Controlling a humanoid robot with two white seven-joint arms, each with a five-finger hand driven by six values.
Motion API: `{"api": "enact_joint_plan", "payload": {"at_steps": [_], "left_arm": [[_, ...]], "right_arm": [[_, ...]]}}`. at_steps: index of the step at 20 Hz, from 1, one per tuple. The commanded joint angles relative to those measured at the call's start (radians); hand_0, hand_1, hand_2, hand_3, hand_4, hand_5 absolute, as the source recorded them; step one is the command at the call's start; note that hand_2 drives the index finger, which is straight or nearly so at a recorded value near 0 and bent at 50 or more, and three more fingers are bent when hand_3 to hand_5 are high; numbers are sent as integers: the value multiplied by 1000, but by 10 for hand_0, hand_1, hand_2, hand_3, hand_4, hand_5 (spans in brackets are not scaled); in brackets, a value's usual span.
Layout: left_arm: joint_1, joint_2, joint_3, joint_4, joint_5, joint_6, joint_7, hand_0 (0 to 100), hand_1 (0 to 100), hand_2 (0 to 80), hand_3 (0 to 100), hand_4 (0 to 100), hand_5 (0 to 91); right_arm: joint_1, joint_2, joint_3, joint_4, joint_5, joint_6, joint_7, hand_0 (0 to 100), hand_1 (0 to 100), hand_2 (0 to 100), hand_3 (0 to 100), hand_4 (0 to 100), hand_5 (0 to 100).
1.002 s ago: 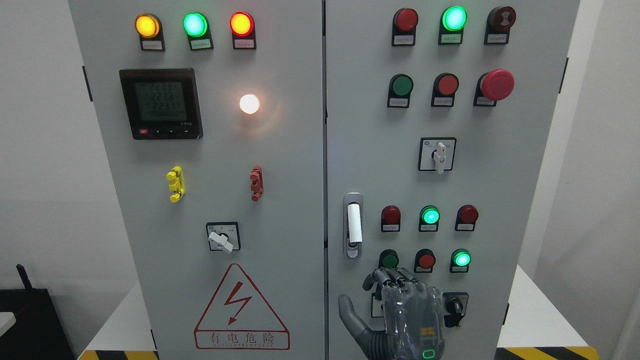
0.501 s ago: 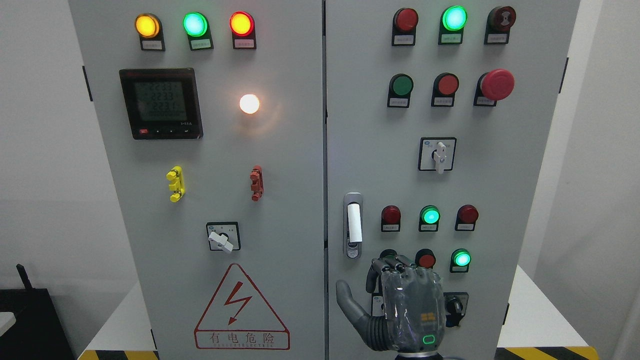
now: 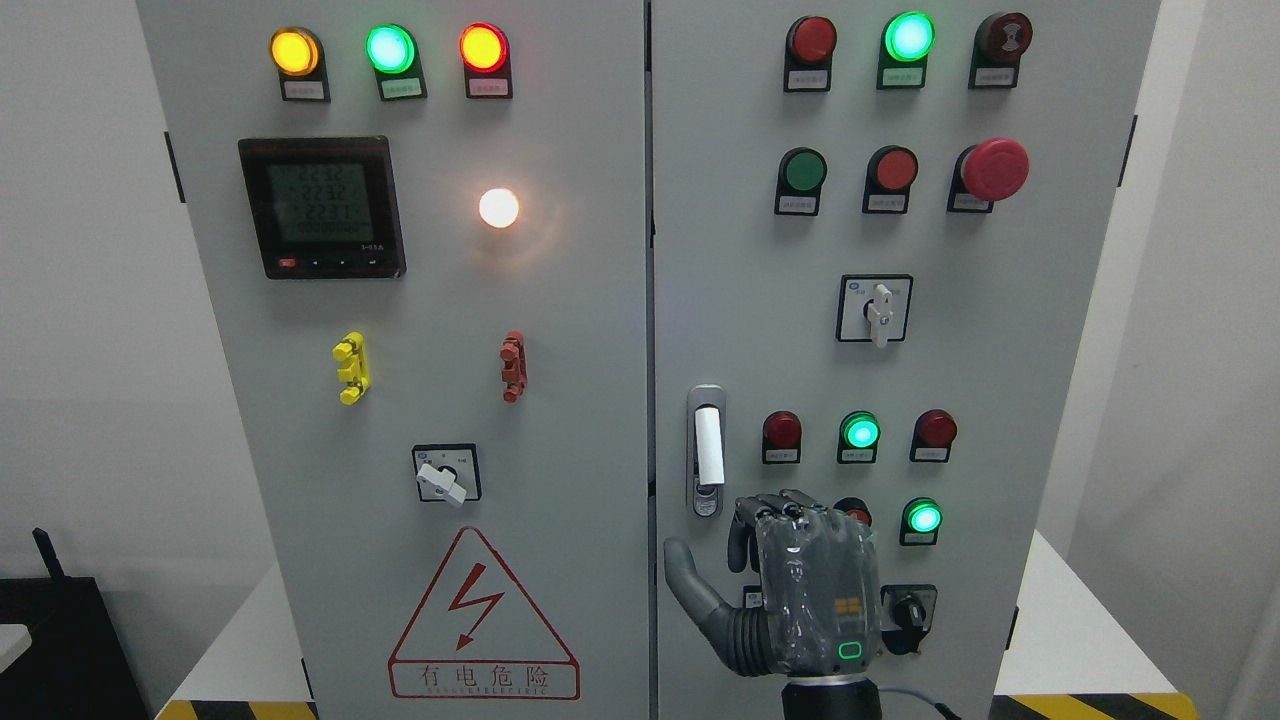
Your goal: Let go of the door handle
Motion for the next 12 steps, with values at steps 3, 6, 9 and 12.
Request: {"api": "enact_joint_plan", "payload": {"at_steps": [3, 6, 9, 12], "left_arm": [[0, 0, -14, 20, 0, -1, -1, 120, 389, 0, 0, 0, 0], [0, 0, -14, 20, 0, -1, -1, 120, 389, 0, 0, 0, 0], [0, 0, -14, 20, 0, -1, -1, 120, 389, 0, 0, 0, 0], [0, 0, -14, 20, 0, -1, -1, 120, 389, 0, 0, 0, 0]], "right_arm": [[-38, 5, 0, 34, -9, 8, 3, 205, 458, 881, 1000, 903, 1000], [-51, 5, -2, 49, -9, 14, 3, 199, 479, 881, 1000, 905, 1000], [-60, 5, -6, 61, -10, 21, 3, 199, 494, 881, 1000, 906, 1000], [-64, 5, -8, 66, -10, 23, 1, 201, 505, 881, 1000, 906, 1000]]}}
